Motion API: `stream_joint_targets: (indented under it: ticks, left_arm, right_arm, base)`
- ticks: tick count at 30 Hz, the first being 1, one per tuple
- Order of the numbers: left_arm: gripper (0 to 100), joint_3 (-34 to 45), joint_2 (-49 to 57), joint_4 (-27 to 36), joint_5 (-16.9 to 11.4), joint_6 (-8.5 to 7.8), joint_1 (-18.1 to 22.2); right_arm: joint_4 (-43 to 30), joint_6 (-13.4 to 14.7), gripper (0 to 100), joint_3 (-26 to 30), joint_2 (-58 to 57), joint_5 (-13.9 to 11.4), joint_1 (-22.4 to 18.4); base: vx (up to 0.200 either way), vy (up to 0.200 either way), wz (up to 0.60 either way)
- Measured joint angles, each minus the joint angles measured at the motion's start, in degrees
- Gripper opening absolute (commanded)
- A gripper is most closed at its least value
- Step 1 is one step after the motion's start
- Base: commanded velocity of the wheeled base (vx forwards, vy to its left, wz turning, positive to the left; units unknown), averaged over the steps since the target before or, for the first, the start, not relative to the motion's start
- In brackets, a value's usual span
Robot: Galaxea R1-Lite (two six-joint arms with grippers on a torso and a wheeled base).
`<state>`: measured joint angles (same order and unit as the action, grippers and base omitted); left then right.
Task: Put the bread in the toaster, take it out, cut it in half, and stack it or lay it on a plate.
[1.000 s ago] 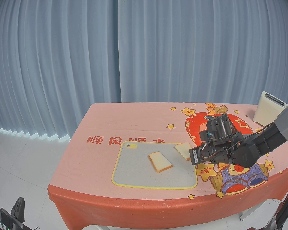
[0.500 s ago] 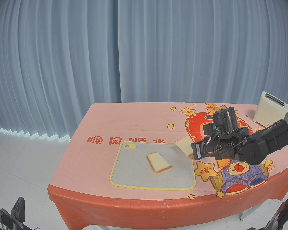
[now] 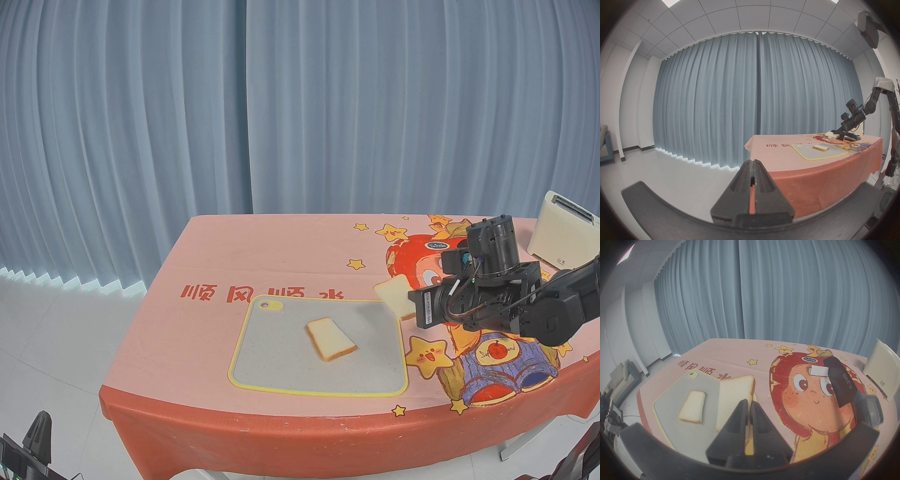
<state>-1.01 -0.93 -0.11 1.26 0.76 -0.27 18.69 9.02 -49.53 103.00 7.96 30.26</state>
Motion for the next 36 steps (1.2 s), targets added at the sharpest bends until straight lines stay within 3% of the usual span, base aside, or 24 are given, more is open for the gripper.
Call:
stream_joint_targets:
  ticks: [9, 22, 36]
  left_arm:
    - [0, 0.0, 0.0, 0.0, 0.0, 0.02, 0.0]
    - [0, 0.0, 0.0, 0.1, 0.0, 0.04, 0.0]
    - [0, 0.0, 0.0, 0.0, 0.0, 0.04, 0.0]
  right_arm:
    - [-0.7, 0.1, 0, 2.6, -4.7, 0.0, -0.4]
    - [0.0, 0.1, 0, 6.9, -10.0, -0.6, -4.6]
    - [-0.6, 1.4, 0, 7.7, -13.5, -0.6, -7.6]
  base:
    - [0.000, -0.200, 0.00]
    - [0.000, -0.200, 0.00]
    - [0.000, -0.200, 0.00]
